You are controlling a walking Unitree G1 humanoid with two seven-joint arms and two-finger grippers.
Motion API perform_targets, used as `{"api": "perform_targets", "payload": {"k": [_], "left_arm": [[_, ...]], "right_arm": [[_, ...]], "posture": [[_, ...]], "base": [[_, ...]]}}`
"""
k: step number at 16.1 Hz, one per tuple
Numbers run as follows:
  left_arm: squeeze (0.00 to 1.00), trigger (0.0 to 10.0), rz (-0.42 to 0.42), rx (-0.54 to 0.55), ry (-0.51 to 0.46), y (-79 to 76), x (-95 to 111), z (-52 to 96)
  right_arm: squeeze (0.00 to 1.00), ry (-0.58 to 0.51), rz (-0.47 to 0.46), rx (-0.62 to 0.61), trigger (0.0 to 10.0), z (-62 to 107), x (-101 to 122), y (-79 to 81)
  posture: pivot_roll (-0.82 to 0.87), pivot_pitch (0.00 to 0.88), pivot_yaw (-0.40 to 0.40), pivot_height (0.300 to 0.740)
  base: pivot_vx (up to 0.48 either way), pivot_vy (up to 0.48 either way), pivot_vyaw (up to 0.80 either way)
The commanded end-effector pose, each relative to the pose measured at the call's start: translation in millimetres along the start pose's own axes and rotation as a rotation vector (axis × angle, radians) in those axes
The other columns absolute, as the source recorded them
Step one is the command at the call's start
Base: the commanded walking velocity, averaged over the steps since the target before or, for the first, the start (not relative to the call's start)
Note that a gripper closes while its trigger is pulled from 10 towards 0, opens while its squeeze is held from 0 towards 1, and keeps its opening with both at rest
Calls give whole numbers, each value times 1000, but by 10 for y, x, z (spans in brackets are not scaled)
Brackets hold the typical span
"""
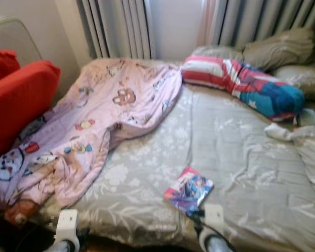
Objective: Clean up the room
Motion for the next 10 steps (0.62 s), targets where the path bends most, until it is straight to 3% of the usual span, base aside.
{"api": "perform_targets", "payload": {"k": [1, 10], "left_arm": [[0, 10000, -2, 16, -3, 39, 12, 0], [0, 10000, -17, 11, -6, 36, 12, 1]], "right_arm": [[0, -3, -18, 1, 10000, -6, 9, 25], [0, 4, -18, 3, 10000, 0, -13, 24]], "posture": [[67, 0, 25, 740], [66, 0, 26, 740]], "base": [[0, 0, 0], [0, 0, 0]]}}
Point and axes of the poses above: a point about 5 cm out from each wrist's last joint towards the gripper, its own z axis pointing back from the gripper into the wrist, its own x axis along the axis of the wrist's last joint, y = z × x, the point moved 3 cm from there along -z, pointing out of the wrist towards the gripper, and after that the axes turned 3 degrees about -z, right-handed, at the moved point
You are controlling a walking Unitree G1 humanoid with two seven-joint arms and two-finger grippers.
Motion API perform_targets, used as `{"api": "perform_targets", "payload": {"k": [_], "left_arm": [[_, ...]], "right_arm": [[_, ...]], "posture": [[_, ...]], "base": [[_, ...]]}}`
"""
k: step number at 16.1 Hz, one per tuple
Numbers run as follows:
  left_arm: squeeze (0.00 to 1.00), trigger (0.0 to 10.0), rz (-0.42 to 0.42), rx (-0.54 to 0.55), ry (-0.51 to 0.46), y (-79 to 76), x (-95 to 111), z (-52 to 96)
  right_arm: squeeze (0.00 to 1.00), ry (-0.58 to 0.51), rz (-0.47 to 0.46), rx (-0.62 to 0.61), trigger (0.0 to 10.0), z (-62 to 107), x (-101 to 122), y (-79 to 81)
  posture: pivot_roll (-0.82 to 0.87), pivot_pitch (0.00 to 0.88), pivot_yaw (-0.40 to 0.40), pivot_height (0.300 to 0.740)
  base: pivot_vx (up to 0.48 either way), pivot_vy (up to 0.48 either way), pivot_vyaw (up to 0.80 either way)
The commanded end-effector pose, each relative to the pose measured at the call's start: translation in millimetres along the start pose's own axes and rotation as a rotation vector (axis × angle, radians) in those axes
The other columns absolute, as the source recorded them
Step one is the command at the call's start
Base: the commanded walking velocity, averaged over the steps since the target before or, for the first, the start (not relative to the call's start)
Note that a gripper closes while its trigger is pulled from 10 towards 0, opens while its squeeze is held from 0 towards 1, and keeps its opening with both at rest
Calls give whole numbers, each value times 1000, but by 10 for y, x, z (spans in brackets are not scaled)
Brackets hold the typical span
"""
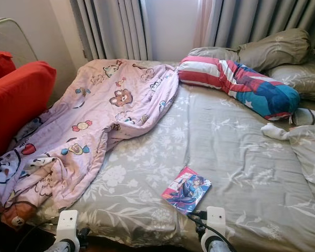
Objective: Clean up the room
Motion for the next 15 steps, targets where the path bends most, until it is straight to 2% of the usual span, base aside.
{"api": "perform_targets", "payload": {"k": [1, 15], "left_arm": [[0, 10000, -13, 5, -7, 28, 13, 0], [0, 10000, -5, 6, -5, 35, 1, 4]], "right_arm": [[0, 4, -7, 4, 10000, -2, -7, 18], [0, 12, -6, 2, 10000, 4, -31, 19]], "posture": [[67, 0, 26, 740], [70, 0, 27, 740]], "base": [[0, 0, 0], [219, 0, 0]]}}
Point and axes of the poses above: a point about 5 cm out from each wrist's last joint towards the gripper, its own z axis pointing back from the gripper into the wrist, its own x axis along the axis of the wrist's last joint, y = z × x, the point moved 3 cm from there along -z, pointing out of the wrist towards the gripper, and after that the axes turned 3 degrees about -z, right-handed, at the moved point
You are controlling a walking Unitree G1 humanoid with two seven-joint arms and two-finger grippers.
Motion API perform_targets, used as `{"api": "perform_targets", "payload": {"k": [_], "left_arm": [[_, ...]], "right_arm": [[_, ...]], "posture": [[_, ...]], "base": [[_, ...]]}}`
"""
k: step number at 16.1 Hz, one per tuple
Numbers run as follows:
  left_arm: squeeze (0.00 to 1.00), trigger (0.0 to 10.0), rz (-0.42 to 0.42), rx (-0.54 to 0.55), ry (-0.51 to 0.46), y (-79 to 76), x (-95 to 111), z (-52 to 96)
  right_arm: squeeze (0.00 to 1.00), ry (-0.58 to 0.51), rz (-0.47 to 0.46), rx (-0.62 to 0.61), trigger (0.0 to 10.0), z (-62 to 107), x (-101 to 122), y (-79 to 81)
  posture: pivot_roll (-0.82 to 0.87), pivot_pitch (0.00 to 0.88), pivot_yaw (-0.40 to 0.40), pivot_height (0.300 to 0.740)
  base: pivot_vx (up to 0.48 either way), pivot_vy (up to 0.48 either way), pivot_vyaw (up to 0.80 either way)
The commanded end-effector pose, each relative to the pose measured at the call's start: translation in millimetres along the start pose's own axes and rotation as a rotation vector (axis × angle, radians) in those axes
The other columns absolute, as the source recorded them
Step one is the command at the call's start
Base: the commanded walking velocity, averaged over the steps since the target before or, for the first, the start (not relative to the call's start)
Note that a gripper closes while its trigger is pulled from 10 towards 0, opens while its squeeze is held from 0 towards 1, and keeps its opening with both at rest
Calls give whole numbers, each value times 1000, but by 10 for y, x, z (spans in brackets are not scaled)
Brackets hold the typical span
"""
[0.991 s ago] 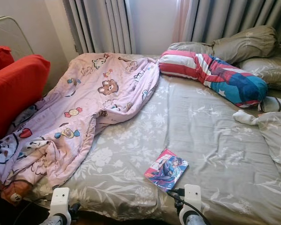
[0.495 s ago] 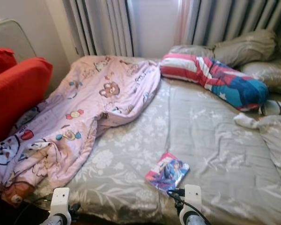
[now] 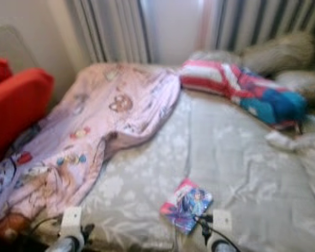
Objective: Clean up the room
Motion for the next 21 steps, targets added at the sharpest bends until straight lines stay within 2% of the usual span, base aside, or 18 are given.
{"api": "perform_targets", "payload": {"k": [1, 4, 6, 7, 8, 9, 11, 14, 16, 17, 19, 21], "left_arm": [[0, 10000, -11, 23, 24, 90, -89, 30], [0, 10000, -5, 10, -28, 61, 44, 2], [0, 10000, 4, -5, -103, 28, 230, -26], [0, 10000, 7, -25, -183, -19, 443, -51], [0, 10000, 12, -43, -293, -71, 741, -64], [0, 10000, 13, -48, -313, -83, 794, -64], [0, 10000, 2, -82, -434, -147, 1045, -28], [0, 10000, 11, -90, -515, -166, 1144, 25], [0, 10000, 3, -83, -559, -121, 1212, 54], [0, 10000, 0, -81, -564, -109, 1213, 61], [0, 10000, -19, -61, -573, 44, 1153, 99], [0, 10000, -27, -61, -562, 83, 1101, 108]], "right_arm": [[0, -3, -14, 25, 10000, -13, 9, 115], [0, -45, -19, 21, 10000, -30, 107, 115], [0, -90, -18, 30, 10000, -46, 216, 130], [0, -147, -20, 25, 10000, -64, 361, 129], [0, -257, -28, 21, 10000, -77, 629, 128], [0, -279, -28, 24, 10000, -77, 681, 133], [0, -417, -20, 41, 10000, -48, 973, 156], [0, -513, -6, 43, 10000, 10, 1115, 116], [0, -579, 48, 50, 10000, 55, 1228, 104], [0, -593, 53, 45, 10000, 67, 1249, 84], [0, -659, 32, 3, 10000, 143, 1302, -62], [0, -650, 62, 12, 10000, 149, 1235, -23]], "posture": [[71, 0, 26, 740], [68, 5, 25, 740], [66, 8, 24, 740], [68, 9, 23, 740], [66, 13, 19, 740], [66, 13, 19, 740], [58, 19, 15, 740], [57, 3, 7, 740], [55, 0, -1, 740], [55, 0, -1, 740], [48, 0, 14, 740], [36, 0, 29, 740]], "base": [[0, 0, 0], [0, 0, 0], [0, 0, 0], [0, 0, 0], [0, 0, 0], [0, 0, 0], [0, 0, 0], [0, 0, 0], [0, 0, 0], [0, 0, 0], [0, 0, 0], [0, 0, 0]]}}
Point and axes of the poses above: a point about 5 cm out from each wrist's last joint towards the gripper, its own z axis pointing back from the gripper into the wrist, its own x axis along the axis of the wrist's last joint, y = z × x, the point moved 3 cm from there along -z, pointing out of the wrist towards the gripper, and after that the axes turned 3 degrees about -z, right-handed, at the moved point
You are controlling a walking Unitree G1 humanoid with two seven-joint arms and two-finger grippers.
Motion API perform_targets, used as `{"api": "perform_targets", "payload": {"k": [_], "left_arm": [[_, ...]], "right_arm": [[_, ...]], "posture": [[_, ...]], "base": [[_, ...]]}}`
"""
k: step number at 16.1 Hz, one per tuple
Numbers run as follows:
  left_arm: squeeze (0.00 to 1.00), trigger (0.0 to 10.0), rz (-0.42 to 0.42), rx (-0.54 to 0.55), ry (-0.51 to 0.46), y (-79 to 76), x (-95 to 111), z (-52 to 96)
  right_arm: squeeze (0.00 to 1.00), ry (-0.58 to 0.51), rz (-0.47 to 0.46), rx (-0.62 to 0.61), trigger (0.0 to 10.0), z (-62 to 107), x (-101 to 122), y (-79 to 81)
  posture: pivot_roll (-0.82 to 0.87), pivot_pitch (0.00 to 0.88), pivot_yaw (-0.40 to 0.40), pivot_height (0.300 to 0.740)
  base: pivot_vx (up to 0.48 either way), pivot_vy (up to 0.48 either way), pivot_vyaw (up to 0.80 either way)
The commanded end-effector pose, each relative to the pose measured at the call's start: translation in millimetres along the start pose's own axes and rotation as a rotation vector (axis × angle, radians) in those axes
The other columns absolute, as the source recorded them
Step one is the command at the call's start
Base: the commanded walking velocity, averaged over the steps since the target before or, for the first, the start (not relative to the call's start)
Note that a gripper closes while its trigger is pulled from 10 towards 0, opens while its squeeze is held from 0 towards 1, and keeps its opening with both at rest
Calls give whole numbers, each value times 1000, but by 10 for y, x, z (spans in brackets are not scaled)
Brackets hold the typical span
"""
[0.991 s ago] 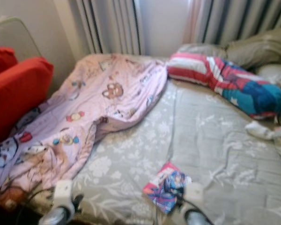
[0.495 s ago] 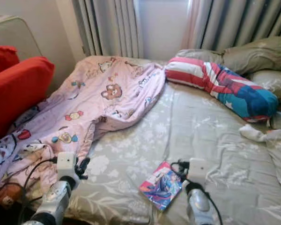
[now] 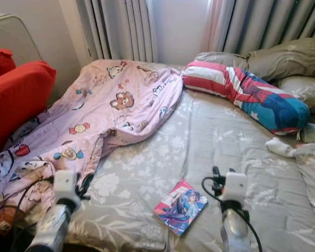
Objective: Clean up the room
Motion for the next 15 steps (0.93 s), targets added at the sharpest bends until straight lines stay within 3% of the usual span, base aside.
{"api": "perform_targets", "payload": {"k": [1, 6, 12, 15], "left_arm": [[0, 10000, 12, 1, -12, 13, 23, -1], [0, 10000, 16, -18, -6, -49, 24, -21], [0, 10000, 20, -19, -7, -59, 9, -3], [0, 10000, 18, -24, -9, -68, 16, -8]], "right_arm": [[0, -5, 25, 41, 10000, 1, 2, 89], [0, 8, 14, 82, 10000, -28, -4, 245], [0, 86, 10, 62, 10000, -19, -121, 271], [0, 99, 11, 74, 10000, -24, -133, 293]], "posture": [[35, 0, 30, 740], [34, 0, 28, 740], [42, 0, 26, 740], [41, 0, 30, 715]], "base": [[0, 0, 0], [0, 0, 0], [0, 0, 0], [0, 0, 0]]}}
Point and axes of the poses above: a point about 5 cm out from each wrist's last joint towards the gripper, its own z axis pointing back from the gripper into the wrist, its own x axis along the axis of the wrist's last joint, y = z × x, the point moved 3 cm from there along -z, pointing out of the wrist towards the gripper, and after that the axes turned 3 degrees about -z, right-handed, at the moved point
